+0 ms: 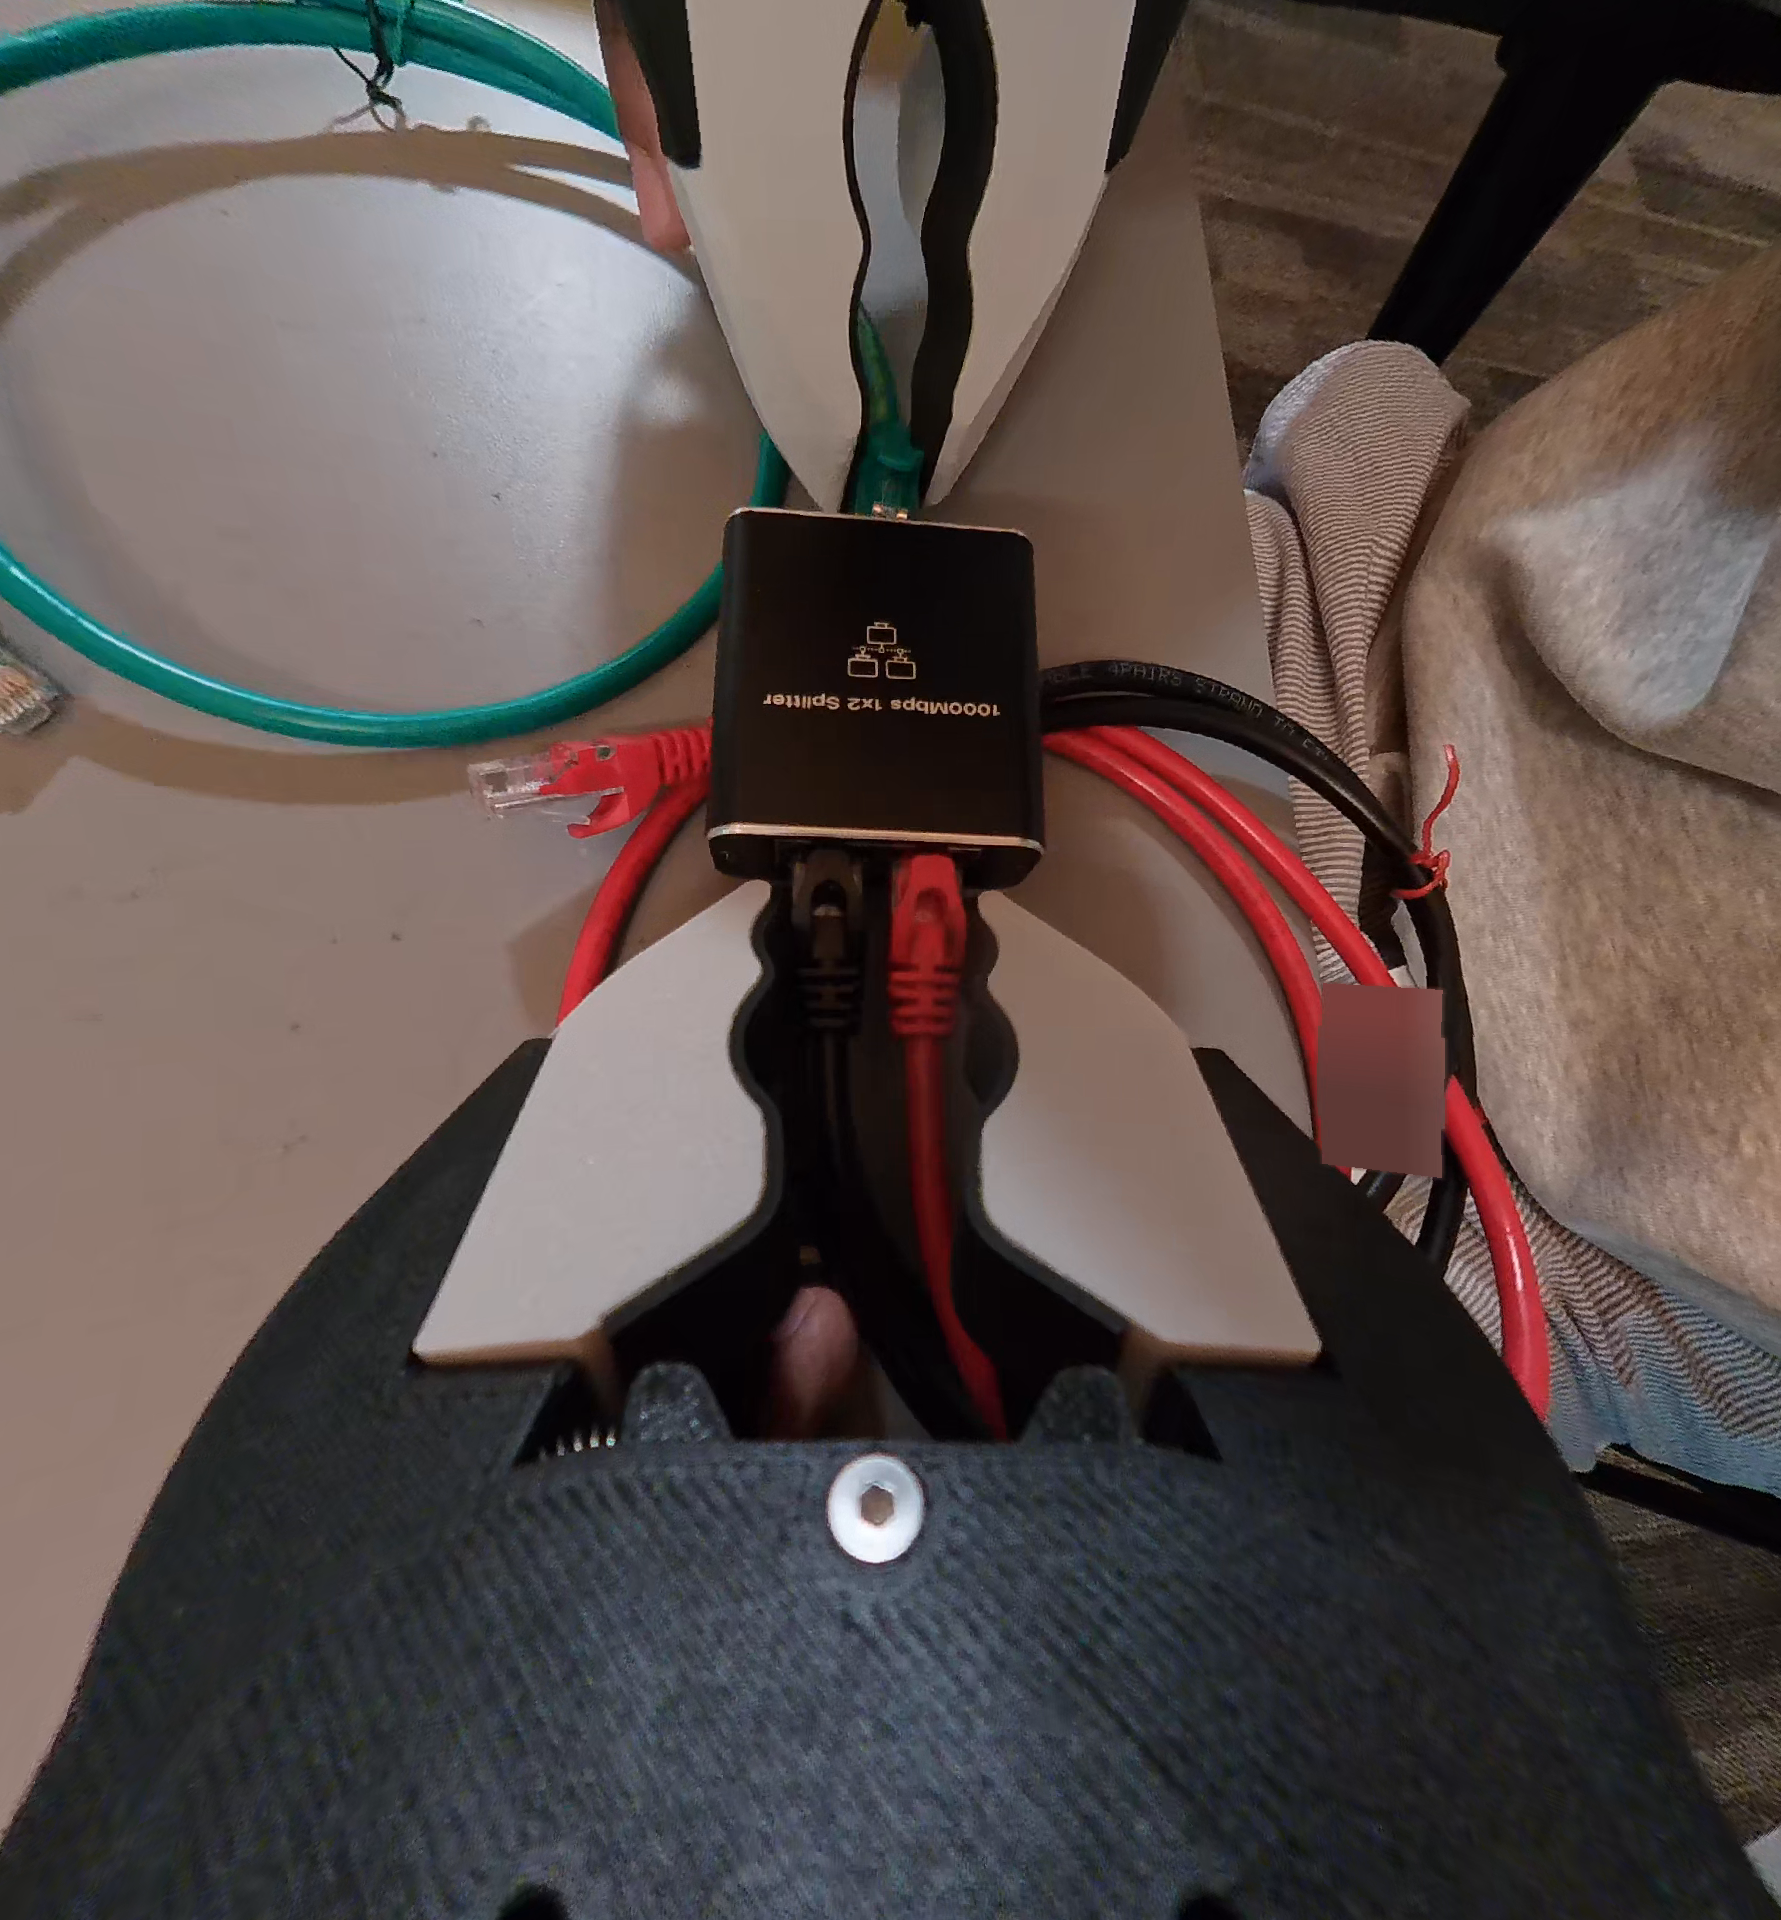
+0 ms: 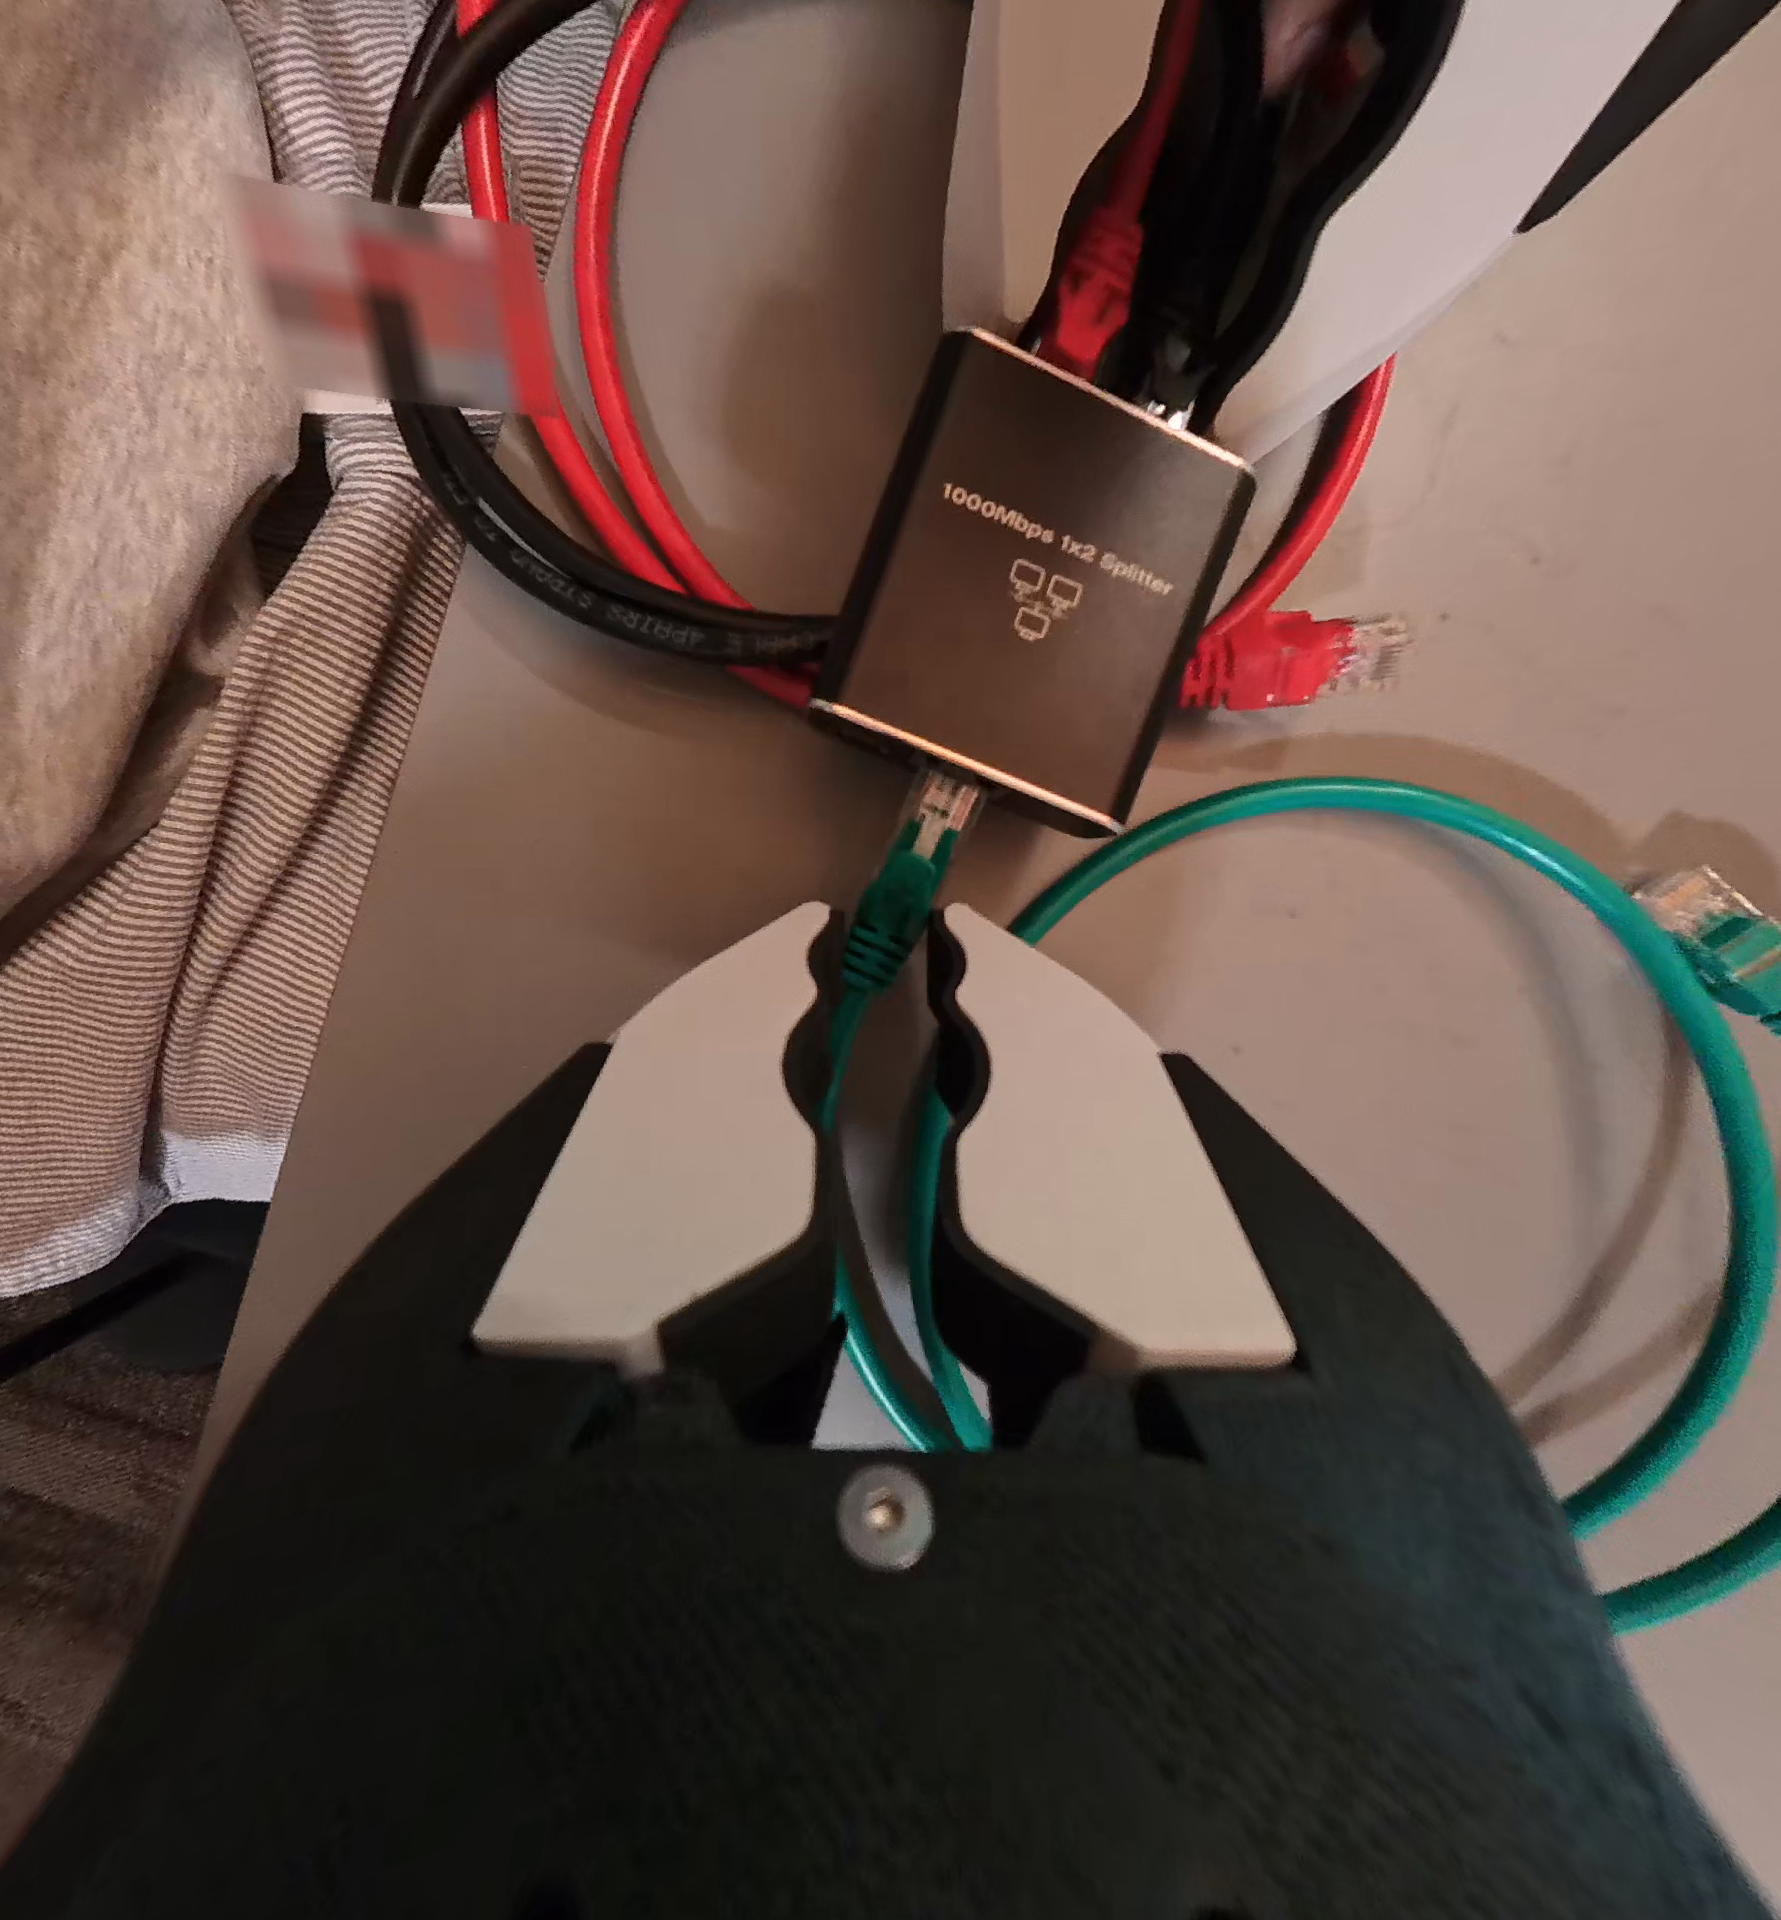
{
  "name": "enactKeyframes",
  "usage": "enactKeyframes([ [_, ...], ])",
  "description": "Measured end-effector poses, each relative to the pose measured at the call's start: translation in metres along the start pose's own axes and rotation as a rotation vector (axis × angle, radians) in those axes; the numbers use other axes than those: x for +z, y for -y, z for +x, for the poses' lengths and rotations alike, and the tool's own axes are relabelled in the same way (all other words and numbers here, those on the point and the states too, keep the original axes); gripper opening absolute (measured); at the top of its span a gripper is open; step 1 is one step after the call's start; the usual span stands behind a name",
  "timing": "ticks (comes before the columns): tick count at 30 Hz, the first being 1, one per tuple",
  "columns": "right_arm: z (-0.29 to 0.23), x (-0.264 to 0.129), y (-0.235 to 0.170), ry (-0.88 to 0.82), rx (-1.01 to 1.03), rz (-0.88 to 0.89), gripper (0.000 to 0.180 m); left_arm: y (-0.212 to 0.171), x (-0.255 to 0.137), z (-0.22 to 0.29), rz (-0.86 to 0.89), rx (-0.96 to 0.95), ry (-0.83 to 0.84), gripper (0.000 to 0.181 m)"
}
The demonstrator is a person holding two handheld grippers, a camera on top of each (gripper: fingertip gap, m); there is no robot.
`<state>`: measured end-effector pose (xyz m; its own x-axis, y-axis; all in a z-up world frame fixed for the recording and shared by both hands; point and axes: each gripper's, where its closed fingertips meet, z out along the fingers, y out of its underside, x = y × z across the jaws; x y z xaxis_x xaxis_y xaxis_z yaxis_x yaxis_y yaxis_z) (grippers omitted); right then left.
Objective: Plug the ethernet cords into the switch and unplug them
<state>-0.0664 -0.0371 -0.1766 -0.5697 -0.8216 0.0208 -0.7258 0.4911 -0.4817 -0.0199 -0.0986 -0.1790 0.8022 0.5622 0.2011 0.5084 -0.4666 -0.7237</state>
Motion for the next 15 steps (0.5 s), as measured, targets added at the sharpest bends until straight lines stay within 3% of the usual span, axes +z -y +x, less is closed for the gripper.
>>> enactKeyframes([
  [15, 0.0001, 0.0010, -0.0001, -0.033, 0.000, -0.079, 0.015, 0.0015, 0.0055, 0.0007, -0.024, 0.047, 0.044, 0.033],
])
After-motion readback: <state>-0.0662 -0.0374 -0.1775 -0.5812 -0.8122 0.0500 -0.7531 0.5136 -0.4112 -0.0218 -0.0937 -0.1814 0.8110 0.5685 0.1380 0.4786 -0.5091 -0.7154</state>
